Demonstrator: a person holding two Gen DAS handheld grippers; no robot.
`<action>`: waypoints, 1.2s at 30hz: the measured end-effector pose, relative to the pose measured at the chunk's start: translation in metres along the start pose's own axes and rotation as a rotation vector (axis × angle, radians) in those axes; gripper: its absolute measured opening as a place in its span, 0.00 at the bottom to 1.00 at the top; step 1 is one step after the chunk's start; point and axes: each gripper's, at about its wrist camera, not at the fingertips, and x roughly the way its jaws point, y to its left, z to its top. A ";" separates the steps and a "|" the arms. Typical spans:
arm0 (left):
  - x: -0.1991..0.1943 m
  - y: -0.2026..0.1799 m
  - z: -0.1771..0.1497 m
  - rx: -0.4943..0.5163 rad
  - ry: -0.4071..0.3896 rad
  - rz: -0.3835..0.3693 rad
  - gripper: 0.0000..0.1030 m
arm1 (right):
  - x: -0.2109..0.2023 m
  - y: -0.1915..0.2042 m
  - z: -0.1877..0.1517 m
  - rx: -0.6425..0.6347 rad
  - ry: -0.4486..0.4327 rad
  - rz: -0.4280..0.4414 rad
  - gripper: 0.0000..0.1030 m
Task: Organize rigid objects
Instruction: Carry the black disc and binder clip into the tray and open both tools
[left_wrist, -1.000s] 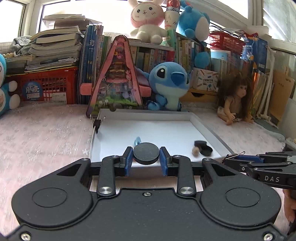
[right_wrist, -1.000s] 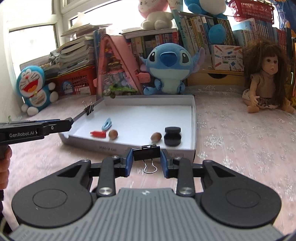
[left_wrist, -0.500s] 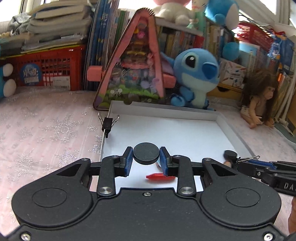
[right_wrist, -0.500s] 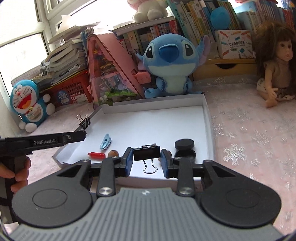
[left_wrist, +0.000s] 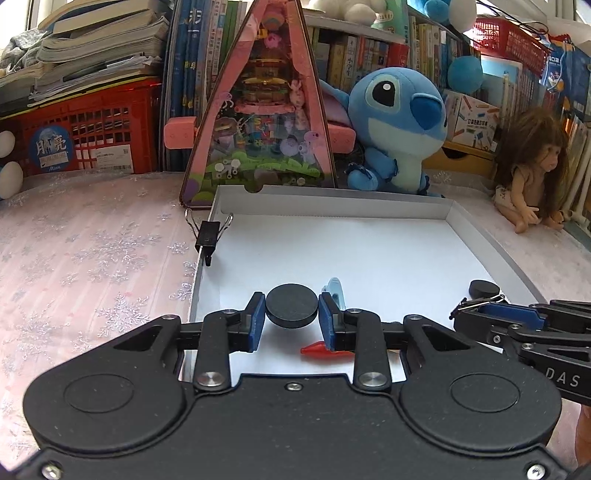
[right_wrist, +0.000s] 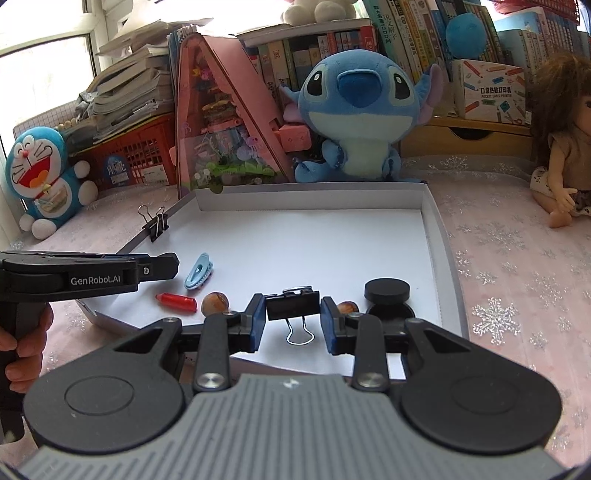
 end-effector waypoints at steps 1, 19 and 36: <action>0.001 -0.001 0.000 0.003 0.000 -0.001 0.28 | 0.001 0.000 0.000 -0.002 -0.001 -0.001 0.36; 0.006 -0.007 -0.008 0.059 -0.004 0.021 0.28 | 0.012 0.003 -0.001 -0.011 0.020 0.002 0.36; 0.007 -0.011 -0.009 0.089 -0.008 0.036 0.28 | 0.013 0.004 -0.001 -0.018 0.019 -0.002 0.36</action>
